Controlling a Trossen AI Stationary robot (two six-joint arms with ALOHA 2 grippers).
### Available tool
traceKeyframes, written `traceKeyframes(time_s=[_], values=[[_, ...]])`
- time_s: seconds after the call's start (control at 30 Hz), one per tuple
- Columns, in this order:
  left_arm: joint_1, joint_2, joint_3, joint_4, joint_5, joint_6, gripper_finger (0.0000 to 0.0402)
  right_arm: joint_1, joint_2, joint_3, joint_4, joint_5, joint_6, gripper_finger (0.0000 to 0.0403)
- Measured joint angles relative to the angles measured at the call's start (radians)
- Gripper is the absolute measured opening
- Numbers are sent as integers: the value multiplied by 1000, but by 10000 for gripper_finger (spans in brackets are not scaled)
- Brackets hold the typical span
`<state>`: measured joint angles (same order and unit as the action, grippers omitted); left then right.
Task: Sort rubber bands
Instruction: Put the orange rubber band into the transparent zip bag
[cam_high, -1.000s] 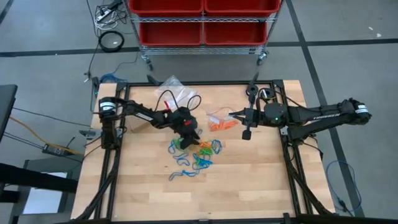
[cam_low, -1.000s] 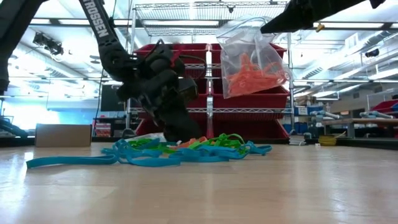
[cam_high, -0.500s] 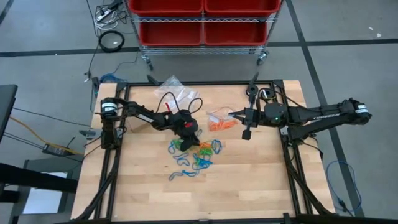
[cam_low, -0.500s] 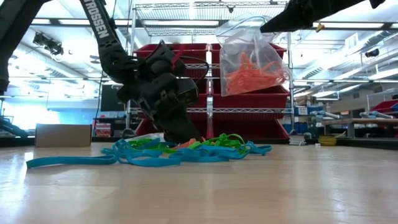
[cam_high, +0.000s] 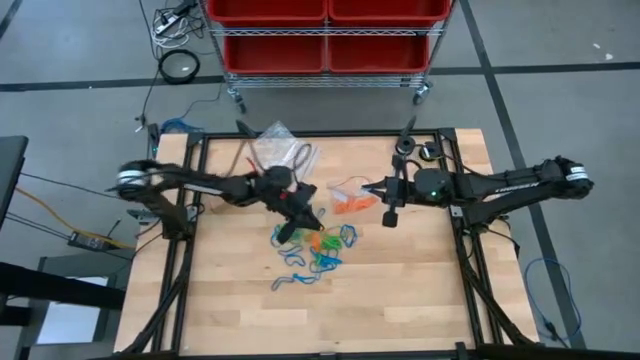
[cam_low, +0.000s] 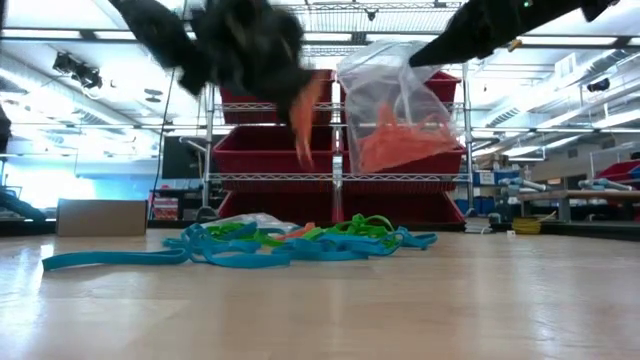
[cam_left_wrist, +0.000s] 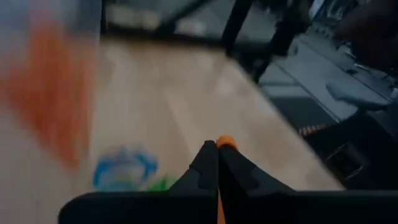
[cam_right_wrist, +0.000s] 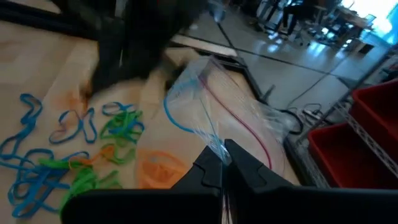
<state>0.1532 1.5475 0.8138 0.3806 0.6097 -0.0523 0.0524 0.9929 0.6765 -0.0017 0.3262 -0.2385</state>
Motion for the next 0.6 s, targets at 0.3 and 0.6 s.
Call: traceKeyframes(time_s=[0.3,0.6], values=[[-17,-278,1,-116,-226,104,1,1,165,0,223,-78,15,0],[-19,-247,89,-540,-352,205,0,19,283,9,284,-25,36,0]])
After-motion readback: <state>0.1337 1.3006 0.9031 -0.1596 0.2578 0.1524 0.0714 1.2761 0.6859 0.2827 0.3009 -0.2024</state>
